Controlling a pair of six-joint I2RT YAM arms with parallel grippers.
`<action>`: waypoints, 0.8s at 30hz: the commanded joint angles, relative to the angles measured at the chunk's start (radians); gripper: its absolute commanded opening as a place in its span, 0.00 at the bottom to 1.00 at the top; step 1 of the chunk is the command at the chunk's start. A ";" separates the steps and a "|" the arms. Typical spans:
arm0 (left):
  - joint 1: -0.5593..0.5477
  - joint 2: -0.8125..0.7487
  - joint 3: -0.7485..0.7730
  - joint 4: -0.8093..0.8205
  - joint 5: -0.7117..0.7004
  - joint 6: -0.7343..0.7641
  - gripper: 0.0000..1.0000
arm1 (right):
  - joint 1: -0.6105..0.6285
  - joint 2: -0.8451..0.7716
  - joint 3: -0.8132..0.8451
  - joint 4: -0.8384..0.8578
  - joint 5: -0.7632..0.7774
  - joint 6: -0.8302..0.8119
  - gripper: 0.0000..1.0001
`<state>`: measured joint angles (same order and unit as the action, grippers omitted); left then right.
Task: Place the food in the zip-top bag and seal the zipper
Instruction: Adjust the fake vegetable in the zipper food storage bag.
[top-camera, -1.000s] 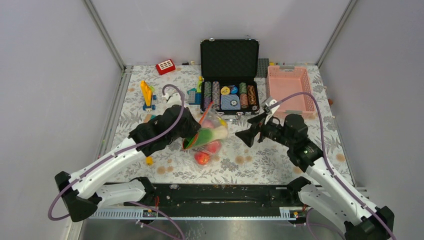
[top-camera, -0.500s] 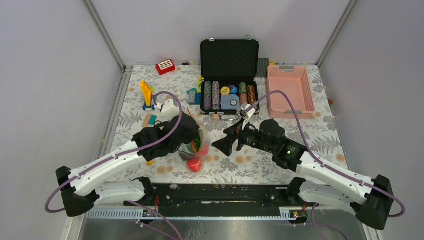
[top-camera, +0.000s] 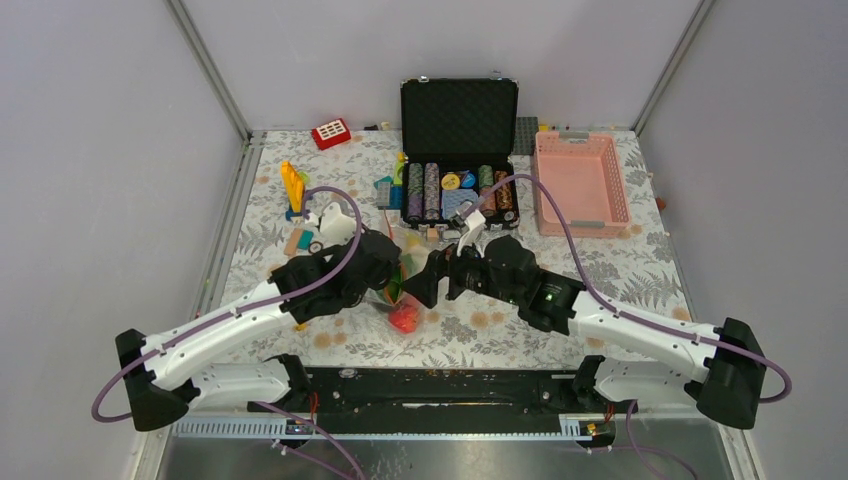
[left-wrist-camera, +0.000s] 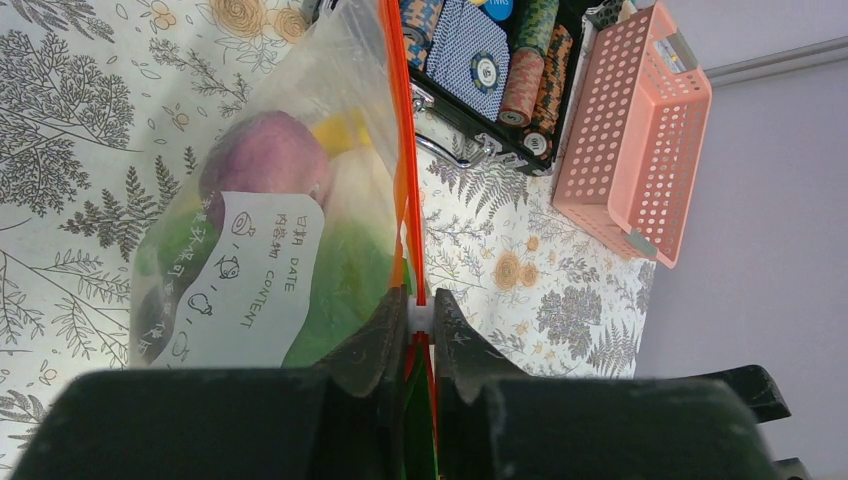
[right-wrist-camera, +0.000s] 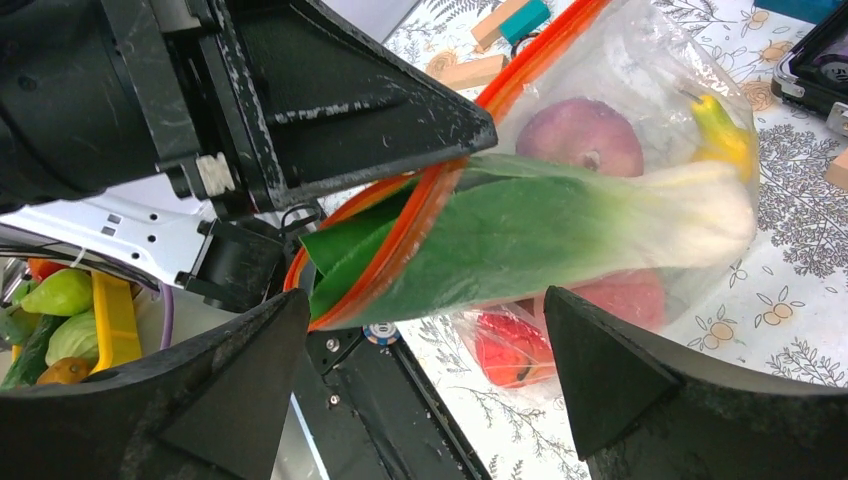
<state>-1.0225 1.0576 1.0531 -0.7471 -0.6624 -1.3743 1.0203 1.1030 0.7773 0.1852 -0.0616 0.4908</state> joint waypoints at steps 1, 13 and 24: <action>-0.005 0.002 0.002 0.067 -0.043 -0.046 0.00 | 0.024 0.033 0.081 -0.018 0.057 -0.010 0.96; -0.012 -0.036 -0.030 0.081 -0.052 -0.063 0.00 | 0.067 0.141 0.131 -0.248 0.311 -0.024 0.81; -0.014 -0.076 -0.056 0.100 -0.045 -0.039 0.00 | 0.070 0.287 0.151 -0.413 0.497 -0.014 0.26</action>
<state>-1.0401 1.0466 0.9924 -0.7158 -0.6594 -1.4162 1.0920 1.3415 0.9024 -0.0887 0.3088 0.4988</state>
